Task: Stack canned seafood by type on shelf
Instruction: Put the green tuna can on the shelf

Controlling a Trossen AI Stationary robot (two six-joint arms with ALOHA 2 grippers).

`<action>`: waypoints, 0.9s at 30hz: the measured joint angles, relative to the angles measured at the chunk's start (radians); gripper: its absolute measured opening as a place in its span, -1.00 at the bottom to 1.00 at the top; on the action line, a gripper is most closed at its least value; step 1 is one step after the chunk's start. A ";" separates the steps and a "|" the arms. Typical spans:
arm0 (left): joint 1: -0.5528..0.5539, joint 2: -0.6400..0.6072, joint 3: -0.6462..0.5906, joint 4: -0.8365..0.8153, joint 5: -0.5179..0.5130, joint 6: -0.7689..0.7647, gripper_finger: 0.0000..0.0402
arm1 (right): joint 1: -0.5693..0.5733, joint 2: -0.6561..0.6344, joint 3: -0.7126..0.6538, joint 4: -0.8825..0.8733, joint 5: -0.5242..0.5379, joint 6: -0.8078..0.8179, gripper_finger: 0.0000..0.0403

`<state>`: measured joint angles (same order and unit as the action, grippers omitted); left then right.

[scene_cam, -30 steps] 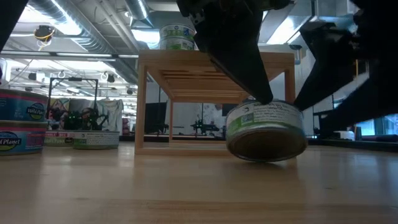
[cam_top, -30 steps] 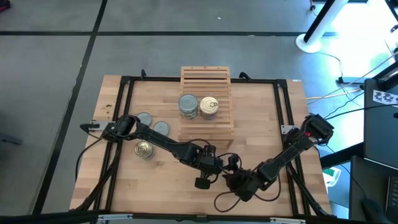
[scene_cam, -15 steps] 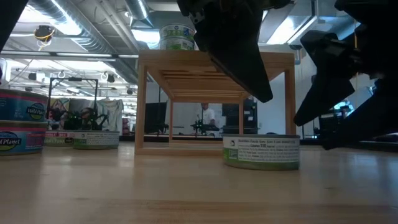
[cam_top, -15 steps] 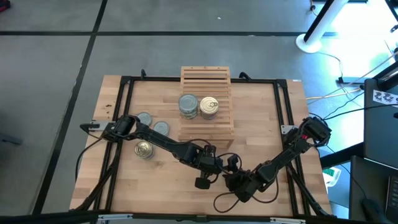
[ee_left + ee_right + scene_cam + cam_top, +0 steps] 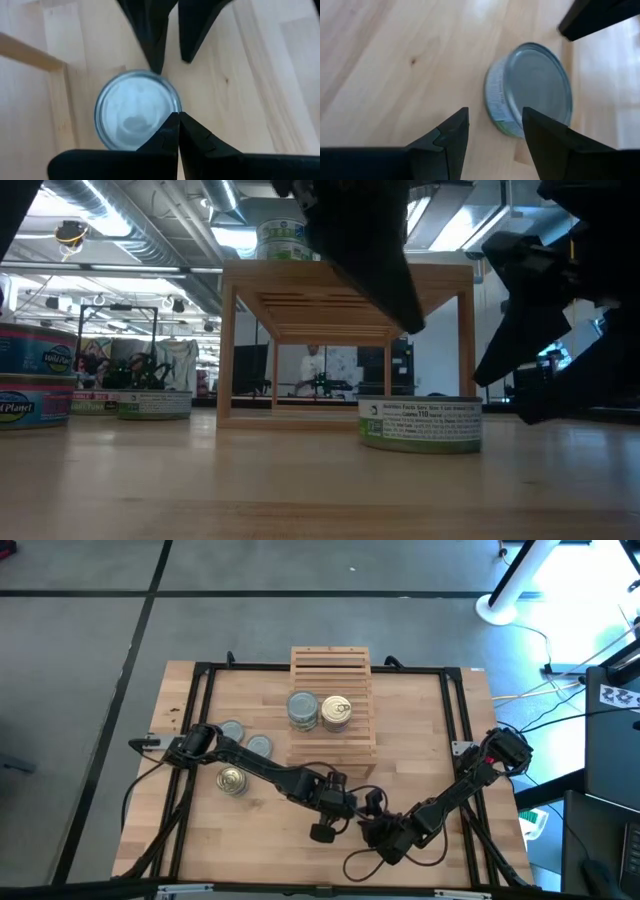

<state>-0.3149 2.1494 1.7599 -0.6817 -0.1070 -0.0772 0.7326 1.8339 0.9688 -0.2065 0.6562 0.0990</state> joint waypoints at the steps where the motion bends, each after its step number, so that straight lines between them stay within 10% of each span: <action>1: 0.000 0.000 0.000 -0.012 0.000 0.000 -1.00 | 0.000 0.000 0.000 0.003 -0.012 0.000 -0.08; 27: -0.025 -0.040 0.000 -0.040 -0.050 0.009 -1.00 | -0.094 -0.001 0.016 0.033 -0.137 0.121 0.16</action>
<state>-0.3397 2.1094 1.7596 -0.7222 -0.1572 -0.0684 0.6387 1.8332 0.9846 -0.1734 0.5194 0.2201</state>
